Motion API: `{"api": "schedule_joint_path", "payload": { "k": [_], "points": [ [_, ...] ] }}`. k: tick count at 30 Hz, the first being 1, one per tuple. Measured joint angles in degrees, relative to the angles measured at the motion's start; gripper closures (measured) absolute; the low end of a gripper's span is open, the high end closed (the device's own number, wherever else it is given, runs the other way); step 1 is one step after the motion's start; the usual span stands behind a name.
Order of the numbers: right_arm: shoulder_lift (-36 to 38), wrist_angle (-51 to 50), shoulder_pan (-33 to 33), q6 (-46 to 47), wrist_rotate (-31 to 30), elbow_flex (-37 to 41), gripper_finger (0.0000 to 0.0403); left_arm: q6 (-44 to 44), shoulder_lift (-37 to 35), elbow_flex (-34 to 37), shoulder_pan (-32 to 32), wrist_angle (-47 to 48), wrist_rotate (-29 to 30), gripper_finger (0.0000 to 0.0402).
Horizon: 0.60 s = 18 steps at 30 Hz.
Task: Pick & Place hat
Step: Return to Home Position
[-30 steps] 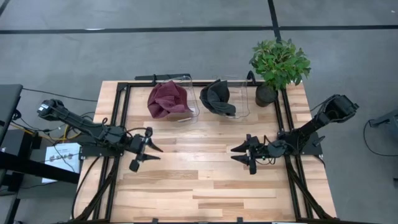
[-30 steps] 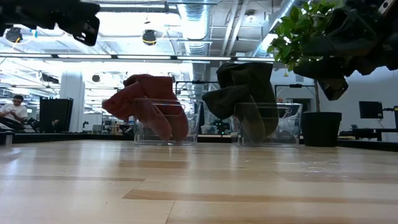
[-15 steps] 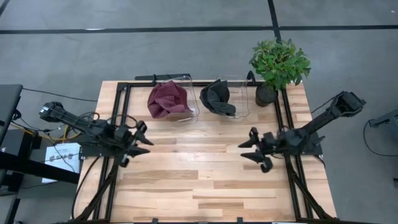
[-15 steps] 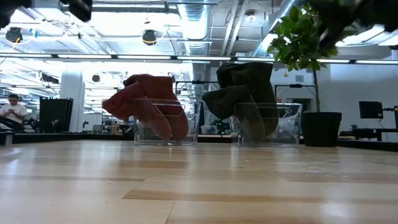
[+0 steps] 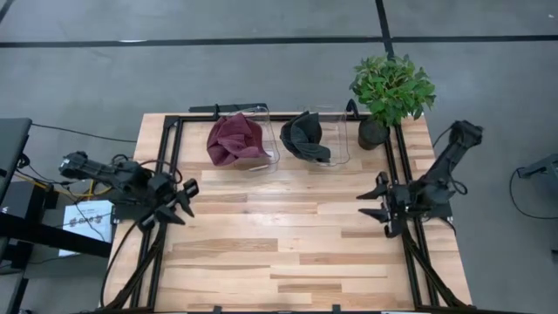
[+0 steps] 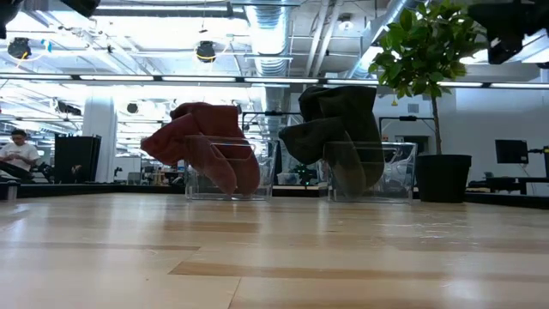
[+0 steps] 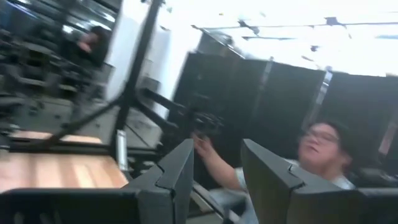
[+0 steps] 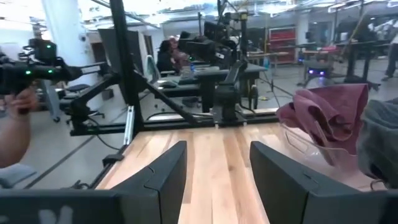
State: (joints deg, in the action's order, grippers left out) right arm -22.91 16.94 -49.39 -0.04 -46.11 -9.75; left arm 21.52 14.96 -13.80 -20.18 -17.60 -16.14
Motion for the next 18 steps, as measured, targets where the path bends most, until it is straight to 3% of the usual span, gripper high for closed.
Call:
{"api": "schedule_joint_path", "payload": {
  "k": [3,10,14,18],
  "points": [
    [5.1,-6.3,-2.4,0.0,-0.4,0.0,0.0235,-0.3,0.2,0.0,0.8,0.9,-4.2,0.0270],
    [13.7,-19.3,-6.3,3.7,2.2,0.0,0.0231,-1.4,0.2,2.0,3.1,2.5,-4.7,0.0270],
    [15.5,-22.9,-7.4,4.5,9.9,0.4,0.0233,1.3,0.2,4.1,3.7,2.3,-5.8,0.0270],
    [15.4,-20.8,-7.7,3.5,19.7,2.1,0.0234,5.4,0.3,5.2,3.9,2.3,-12.9,0.0270]
  ]
}}
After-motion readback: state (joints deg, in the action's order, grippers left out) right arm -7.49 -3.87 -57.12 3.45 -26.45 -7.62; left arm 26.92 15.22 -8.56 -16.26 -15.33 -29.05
